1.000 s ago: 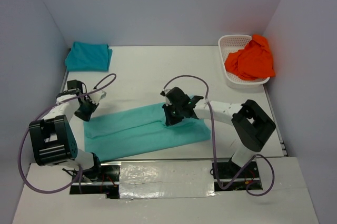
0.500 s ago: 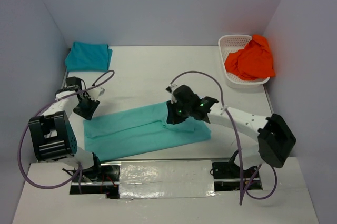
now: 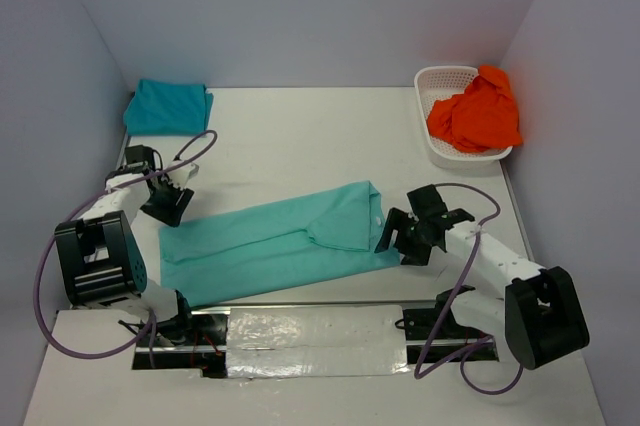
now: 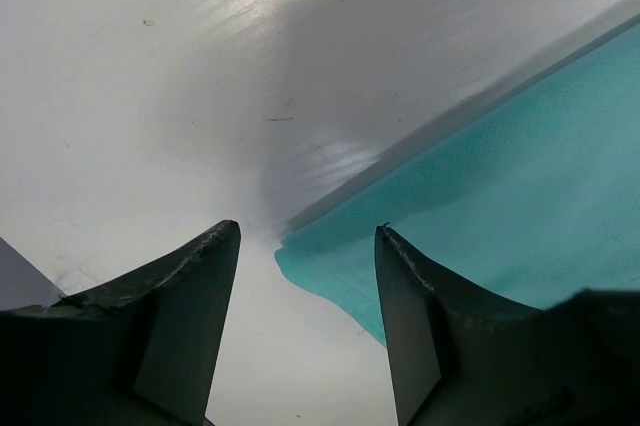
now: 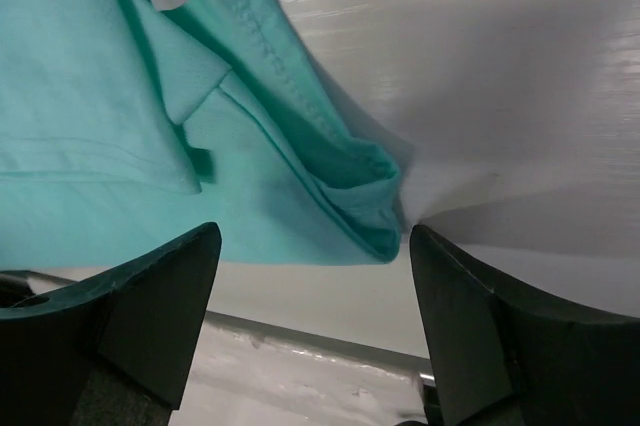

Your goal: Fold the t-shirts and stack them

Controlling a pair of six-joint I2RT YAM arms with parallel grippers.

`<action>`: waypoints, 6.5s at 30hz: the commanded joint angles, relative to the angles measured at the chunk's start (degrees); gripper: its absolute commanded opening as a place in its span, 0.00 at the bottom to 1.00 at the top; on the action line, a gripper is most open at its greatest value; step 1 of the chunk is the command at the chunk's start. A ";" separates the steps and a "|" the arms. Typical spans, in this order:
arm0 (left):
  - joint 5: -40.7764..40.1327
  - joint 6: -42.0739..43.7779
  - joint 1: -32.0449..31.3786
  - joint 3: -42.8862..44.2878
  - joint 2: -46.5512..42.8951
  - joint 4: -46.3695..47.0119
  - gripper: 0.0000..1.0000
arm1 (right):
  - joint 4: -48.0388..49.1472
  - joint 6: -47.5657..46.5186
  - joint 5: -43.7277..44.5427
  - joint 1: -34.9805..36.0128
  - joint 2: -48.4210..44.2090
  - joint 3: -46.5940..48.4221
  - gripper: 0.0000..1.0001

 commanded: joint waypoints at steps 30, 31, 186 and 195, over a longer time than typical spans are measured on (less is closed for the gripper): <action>9.20 10.79 -3.19 6.60 -8.66 -7.13 0.71 | -24.40 -18.12 6.77 -7.85 85.95 115.19 0.68; 9.03 13.51 -4.24 5.55 -10.22 -6.35 0.71 | -25.37 -17.34 7.12 -7.94 88.24 121.72 0.76; 13.19 -15.81 -32.29 48.85 37.05 23.19 0.64 | -11.94 -21.80 -15.30 -10.75 63.59 87.07 0.63; 21.21 -16.19 -30.70 53.09 33.45 12.26 0.37 | -2.71 -20.85 -13.79 -7.42 47.14 64.85 0.26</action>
